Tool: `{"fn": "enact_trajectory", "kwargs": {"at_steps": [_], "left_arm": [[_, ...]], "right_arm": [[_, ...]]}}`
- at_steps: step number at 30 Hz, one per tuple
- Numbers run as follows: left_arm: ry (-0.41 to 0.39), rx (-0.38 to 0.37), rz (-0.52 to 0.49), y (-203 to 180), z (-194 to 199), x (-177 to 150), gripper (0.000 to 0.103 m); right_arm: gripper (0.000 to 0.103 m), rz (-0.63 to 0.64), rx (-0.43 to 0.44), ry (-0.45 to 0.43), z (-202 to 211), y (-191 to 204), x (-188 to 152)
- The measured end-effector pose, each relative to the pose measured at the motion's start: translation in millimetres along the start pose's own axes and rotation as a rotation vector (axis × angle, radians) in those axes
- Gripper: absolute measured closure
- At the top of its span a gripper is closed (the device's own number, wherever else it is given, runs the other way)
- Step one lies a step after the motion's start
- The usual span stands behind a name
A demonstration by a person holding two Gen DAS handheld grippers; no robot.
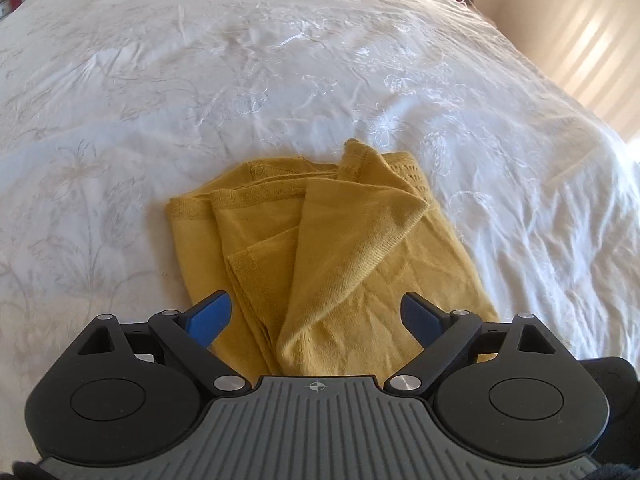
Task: Fold small clothes
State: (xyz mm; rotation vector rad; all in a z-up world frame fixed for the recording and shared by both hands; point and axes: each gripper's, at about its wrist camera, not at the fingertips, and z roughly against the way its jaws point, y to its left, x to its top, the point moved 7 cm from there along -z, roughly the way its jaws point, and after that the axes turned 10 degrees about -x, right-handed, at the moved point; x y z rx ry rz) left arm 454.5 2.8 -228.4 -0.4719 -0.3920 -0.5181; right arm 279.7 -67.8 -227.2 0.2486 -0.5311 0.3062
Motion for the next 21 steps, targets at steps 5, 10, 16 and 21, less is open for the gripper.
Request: {"fn": "enact_trajectory", "kwargs": {"at_steps": [5,10,16,21], "left_arm": [[-0.028,0.156,0.147,56.2,-15.8,24.7,0.011],[-0.087,0.198,0.295,108.3,10.6,41.4,0.011],[-0.097,0.142,0.327,113.7,43.6,23.6,0.010],[-0.046,0.017,0.405,103.2,43.2,-6.2,0.010]], "right_arm": [[0.043,0.001,-0.002,-0.009,3.2,-2.0,1.5],[0.043,0.047,-0.003,-0.034,7.9,4.4,3.0],[0.042,0.157,0.000,-0.037,-0.7,19.1,3.1],[0.043,0.332,-0.072,-0.028,-11.9,30.2,-5.0]]}}
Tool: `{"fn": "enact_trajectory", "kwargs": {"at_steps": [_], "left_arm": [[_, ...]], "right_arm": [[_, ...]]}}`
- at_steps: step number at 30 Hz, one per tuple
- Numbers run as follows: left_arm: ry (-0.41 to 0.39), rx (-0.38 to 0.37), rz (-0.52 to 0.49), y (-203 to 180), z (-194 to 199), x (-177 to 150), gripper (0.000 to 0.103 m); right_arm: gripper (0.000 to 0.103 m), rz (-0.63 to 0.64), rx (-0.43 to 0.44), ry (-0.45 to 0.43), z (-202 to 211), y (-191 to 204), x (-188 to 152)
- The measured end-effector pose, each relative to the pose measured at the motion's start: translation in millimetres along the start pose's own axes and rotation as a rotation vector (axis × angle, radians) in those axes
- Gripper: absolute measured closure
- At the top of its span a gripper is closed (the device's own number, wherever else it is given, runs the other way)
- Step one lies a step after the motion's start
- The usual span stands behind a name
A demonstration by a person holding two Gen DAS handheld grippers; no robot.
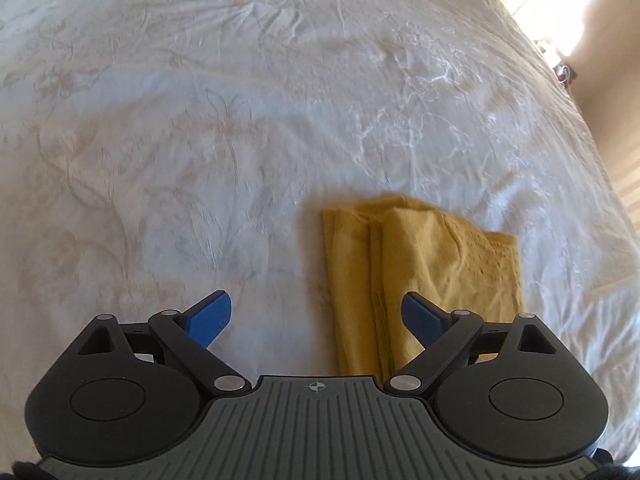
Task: Fold small clothes
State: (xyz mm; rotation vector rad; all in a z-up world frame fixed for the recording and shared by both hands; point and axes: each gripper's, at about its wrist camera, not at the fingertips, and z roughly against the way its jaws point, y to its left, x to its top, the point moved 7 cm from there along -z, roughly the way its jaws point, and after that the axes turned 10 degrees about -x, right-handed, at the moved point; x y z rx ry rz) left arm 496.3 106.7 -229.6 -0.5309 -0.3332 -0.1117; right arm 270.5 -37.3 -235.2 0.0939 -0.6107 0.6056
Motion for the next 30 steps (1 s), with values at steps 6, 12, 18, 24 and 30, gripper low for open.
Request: {"fn": "enact_trajectory", "kwargs": {"at_steps": [6,12,18,24,30], "left_arm": [[0.050,-0.095,0.009,-20.9,-2.2,-22.7,0.009],[0.121,-0.230,0.034,-49.7,-22.4,-37.7,0.008],[0.195,-0.255,0.069,-61.8,-59.1,-41.7,0.007],[0.150,-0.293,0.134,-54.0,-81.0,-23.8,0.007],[0.120,-0.251,0.027,-61.1,-89.1,6.4,0.011]], "right_arm": [[0.092,0.046,-0.047,0.000,-1.2,-3.2,-2.2],[0.092,-0.172,-0.095,-0.088,30.4,-45.0,7.4],[0.092,-0.264,-0.093,-0.092,35.2,-61.1,3.1],[0.092,-0.271,-0.072,-0.093,34.6,-58.3,-0.4],[0.092,-0.279,-0.065,-0.087,30.3,-55.8,-2.9]]}}
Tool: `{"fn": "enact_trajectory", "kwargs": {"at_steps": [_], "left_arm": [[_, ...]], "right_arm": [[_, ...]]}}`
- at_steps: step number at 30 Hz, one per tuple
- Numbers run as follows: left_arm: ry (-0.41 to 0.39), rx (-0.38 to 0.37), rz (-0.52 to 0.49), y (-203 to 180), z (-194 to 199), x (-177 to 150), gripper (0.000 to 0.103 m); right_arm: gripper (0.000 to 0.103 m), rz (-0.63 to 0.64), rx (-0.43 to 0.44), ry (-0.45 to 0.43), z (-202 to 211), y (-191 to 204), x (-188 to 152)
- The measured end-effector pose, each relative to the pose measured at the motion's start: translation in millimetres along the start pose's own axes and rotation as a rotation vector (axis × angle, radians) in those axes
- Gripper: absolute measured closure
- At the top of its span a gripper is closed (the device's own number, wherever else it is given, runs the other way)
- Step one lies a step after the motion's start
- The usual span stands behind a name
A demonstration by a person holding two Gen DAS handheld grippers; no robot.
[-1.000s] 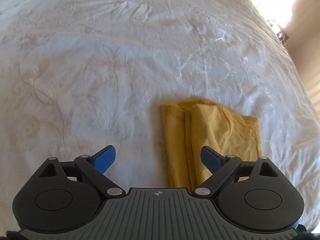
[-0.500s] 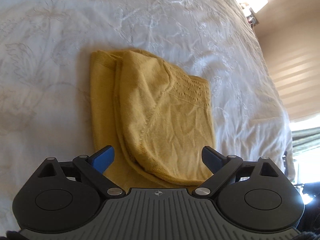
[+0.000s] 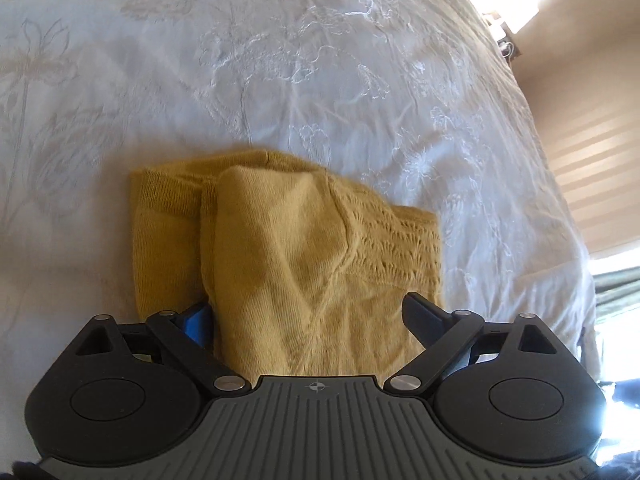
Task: Fold small clothes
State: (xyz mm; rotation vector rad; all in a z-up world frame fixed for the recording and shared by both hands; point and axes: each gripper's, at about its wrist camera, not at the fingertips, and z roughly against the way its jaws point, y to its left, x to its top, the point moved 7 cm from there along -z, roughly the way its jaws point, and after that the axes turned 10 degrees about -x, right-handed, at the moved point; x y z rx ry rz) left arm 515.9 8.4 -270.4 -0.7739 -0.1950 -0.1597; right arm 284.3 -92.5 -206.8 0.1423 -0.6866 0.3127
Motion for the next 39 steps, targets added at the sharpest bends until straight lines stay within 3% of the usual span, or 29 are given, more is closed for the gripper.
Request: {"fn": "enact_trajectory", "kwargs": {"at_steps": [2,4,7,8,10,13,19,23,26,27,29,33,35,36,37,38,39], "left_arm": [[-0.008,0.030,-0.013,-0.9,0.4,5.2,0.015],[-0.016,0.058,-0.014,-0.6,1.7,8.8,0.028],[-0.013,0.069,0.000,1.4,2.4,9.9,0.038],[-0.020,0.073,-0.003,1.9,3.0,10.2,0.046],[-0.034,0.107,-0.021,4.4,5.4,10.5,0.089],[-0.052,0.094,-0.052,-1.1,11.5,10.8,0.091],[-0.054,0.109,-0.235,-35.4,44.9,17.0,0.092],[-0.030,0.170,-0.254,-17.3,46.1,21.0,0.092],[0.019,0.202,-0.192,12.6,31.5,17.4,0.090],[0.024,0.218,-0.173,21.6,27.6,15.8,0.084],[0.008,0.207,-0.142,32.5,24.2,15.1,0.077],[-0.026,0.151,-0.110,41.0,28.6,17.5,0.063],[-0.041,0.158,-0.140,41.3,32.1,19.3,0.056],[-0.043,0.164,-0.152,40.7,33.6,20.0,0.049],[-0.053,0.208,-0.167,40.2,36.9,21.3,0.020],[-0.074,0.253,-0.186,39.8,42.0,22.3,0.009],[-0.101,0.262,-0.200,37.2,48.7,23.3,0.005]], "right_arm": [[0.092,-0.002,0.000,0.003,-0.2,0.7,-1.2],[0.092,-0.003,0.001,0.004,1.4,2.2,-2.4],[0.092,-0.005,0.004,0.007,3.3,5.3,-3.7],[0.092,-0.006,0.004,0.008,3.2,6.2,-4.4],[0.092,-0.007,0.005,0.008,3.1,6.8,-4.8],[0.092,-0.010,0.003,0.002,5.8,9.0,-5.0],[0.092,-0.008,0.047,-0.041,20.2,21.5,4.6],[0.092,0.041,0.096,-0.012,-2.5,45.1,3.8],[0.089,0.097,0.108,0.064,-33.5,61.9,-5.7],[0.081,0.122,0.110,0.096,-42.7,66.9,-10.5],[0.079,0.173,0.117,0.148,-52.2,75.2,-21.5],[0.048,0.152,0.210,0.125,-38.4,77.6,-24.9],[0.042,0.128,0.242,0.116,-29.2,74.7,-26.6],[0.037,0.118,0.243,0.115,-25.1,71.9,-27.5],[0.032,0.101,0.242,0.111,-19.9,67.4,-28.0],[0.022,0.082,0.239,0.107,-15.1,62.4,-28.2],[0.014,0.056,0.238,0.099,-9.2,55.5,-27.6]]}}
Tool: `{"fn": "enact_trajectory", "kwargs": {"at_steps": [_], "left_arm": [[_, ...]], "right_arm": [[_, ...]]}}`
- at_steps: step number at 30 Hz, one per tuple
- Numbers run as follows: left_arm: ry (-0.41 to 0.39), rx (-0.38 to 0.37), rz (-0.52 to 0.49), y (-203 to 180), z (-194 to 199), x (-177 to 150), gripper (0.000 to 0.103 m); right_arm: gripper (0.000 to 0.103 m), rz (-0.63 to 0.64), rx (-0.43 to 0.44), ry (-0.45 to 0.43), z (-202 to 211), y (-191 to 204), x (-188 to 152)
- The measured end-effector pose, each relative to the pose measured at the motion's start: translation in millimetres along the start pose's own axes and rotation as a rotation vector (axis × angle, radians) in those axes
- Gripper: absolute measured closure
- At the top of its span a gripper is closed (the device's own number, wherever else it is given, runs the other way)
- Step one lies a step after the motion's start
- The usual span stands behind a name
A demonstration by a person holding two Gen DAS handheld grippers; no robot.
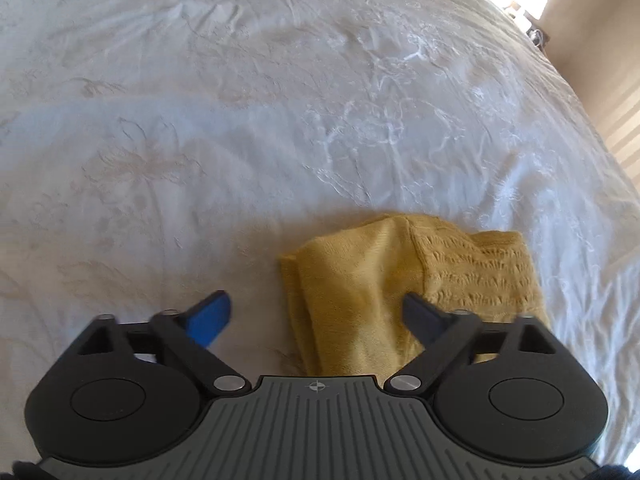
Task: Fold small clothes
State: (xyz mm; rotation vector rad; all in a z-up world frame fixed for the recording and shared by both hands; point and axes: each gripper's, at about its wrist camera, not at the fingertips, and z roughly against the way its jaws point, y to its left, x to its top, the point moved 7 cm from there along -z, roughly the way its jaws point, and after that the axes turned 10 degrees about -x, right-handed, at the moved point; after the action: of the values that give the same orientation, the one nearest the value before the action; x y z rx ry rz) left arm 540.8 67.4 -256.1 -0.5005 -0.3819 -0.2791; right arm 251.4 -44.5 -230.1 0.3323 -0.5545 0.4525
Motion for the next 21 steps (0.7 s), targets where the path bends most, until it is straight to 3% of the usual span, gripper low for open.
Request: {"fn": "enact_trajectory", "kwargs": {"at_steps": [3,7,13,21], "left_arm": [[-0.060,-0.009,0.025,-3.3,18.8,1.2,0.005],[-0.098,-0.033,0.015,-17.7,37.9,-6.9,0.004],[-0.047,-0.034,-0.008,-35.7,37.8,-39.0,0.001],[0.031,-0.055,0.064,-28.0,18.3,-72.4,0.001]], "right_arm": [[0.001,-0.067,-0.027,-0.035,18.8,-17.1,2.0],[0.001,-0.166,-0.100,-0.066,33.5,-54.6,12.9],[0.001,-0.289,-0.196,-0.059,28.7,-115.9,27.4],[0.000,-0.474,-0.167,-0.039,1.6,-182.1,35.5]]}}
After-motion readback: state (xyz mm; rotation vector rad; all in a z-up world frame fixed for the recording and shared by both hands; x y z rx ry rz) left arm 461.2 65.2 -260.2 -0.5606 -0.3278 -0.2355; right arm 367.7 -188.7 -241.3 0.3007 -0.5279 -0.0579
